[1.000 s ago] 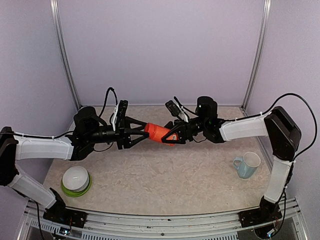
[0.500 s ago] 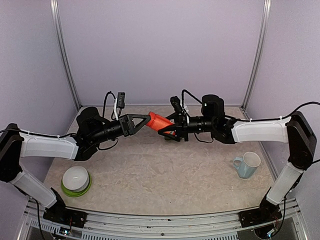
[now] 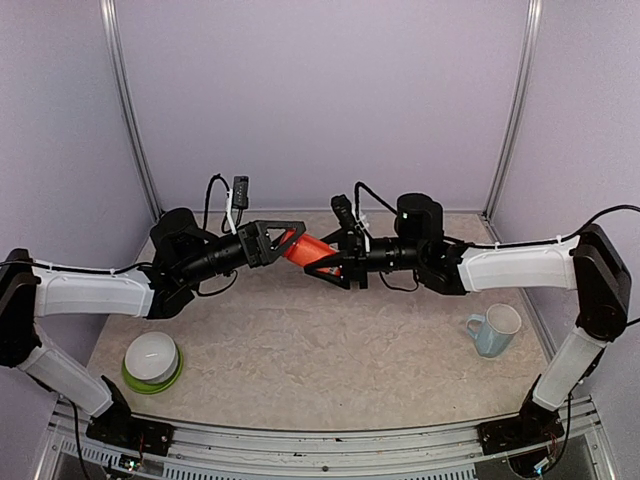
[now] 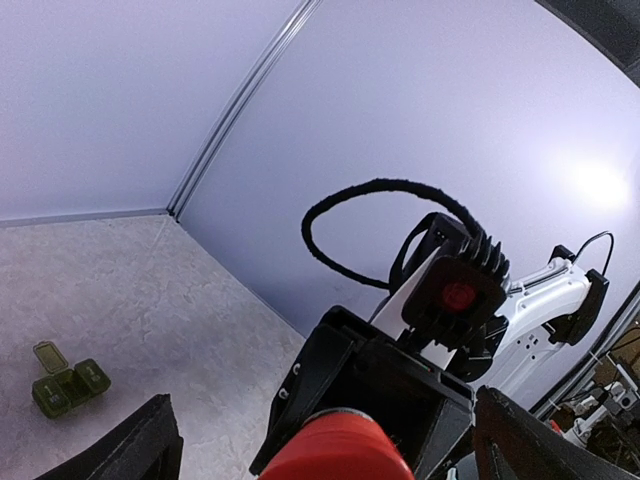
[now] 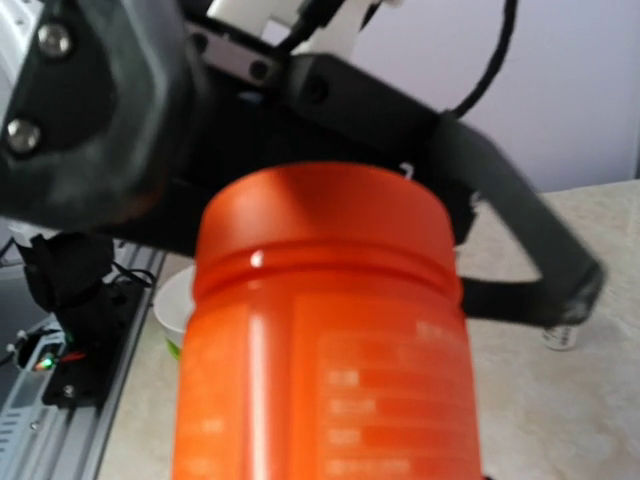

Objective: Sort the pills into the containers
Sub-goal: Unscrew the lid of the pill bottle from the pill bottle.

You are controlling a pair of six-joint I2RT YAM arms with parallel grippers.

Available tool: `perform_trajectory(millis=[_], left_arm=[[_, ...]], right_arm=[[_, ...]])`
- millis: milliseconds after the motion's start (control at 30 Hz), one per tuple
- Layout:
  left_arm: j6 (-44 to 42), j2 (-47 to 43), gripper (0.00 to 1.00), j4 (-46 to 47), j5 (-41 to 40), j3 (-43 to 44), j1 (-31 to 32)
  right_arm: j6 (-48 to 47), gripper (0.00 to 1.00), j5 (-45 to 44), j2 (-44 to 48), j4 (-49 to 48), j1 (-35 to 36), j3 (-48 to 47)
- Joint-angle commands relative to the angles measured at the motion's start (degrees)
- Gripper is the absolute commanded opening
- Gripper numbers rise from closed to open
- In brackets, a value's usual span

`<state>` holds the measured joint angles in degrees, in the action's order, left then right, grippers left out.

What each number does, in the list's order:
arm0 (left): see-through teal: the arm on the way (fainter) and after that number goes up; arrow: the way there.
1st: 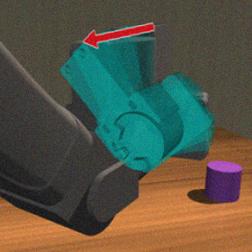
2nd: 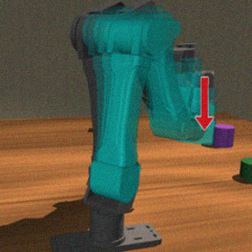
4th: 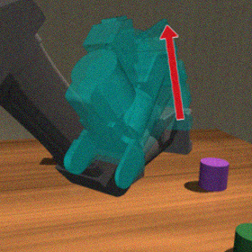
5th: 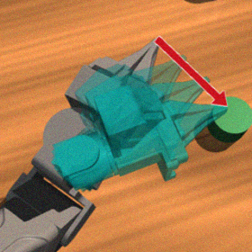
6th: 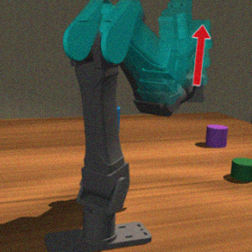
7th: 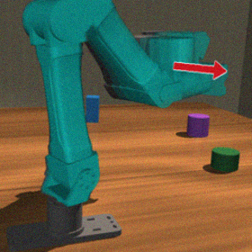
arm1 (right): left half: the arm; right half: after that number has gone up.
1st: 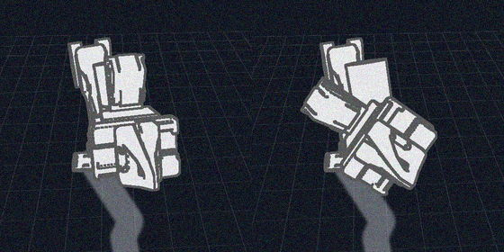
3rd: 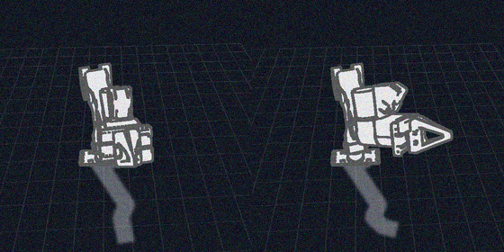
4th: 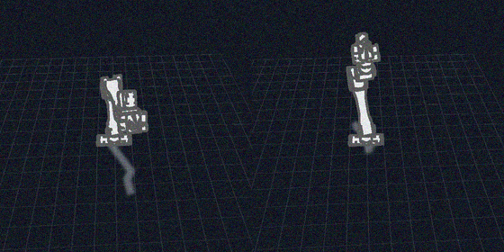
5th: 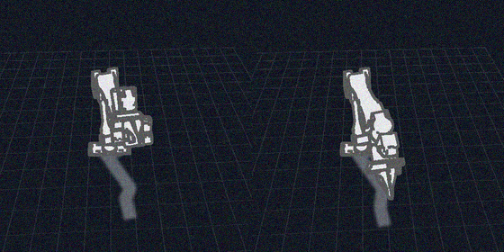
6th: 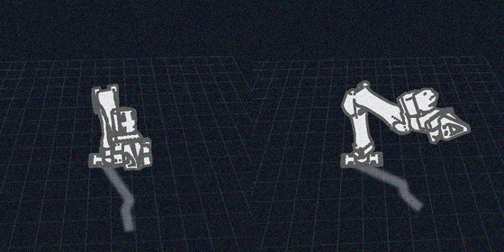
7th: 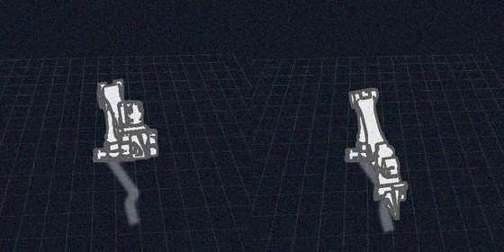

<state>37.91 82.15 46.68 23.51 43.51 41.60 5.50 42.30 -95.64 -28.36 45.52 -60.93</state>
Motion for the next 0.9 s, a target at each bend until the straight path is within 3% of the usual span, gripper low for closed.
perform_trajectory(millis=[0,867], left_arm=[[0.3,1.6,0.99,4.9,1.9,2.1,-0.1],[-1.9,0.7,0.99,2.7,2.6,1.1,0.8]], right_arm=[[3.6,0.16,0.2,-1.5,-5.5,1.1,-0.3],[5.6,0.16,-17.0,-1.0,-1.3,-0.5,-0.3]])
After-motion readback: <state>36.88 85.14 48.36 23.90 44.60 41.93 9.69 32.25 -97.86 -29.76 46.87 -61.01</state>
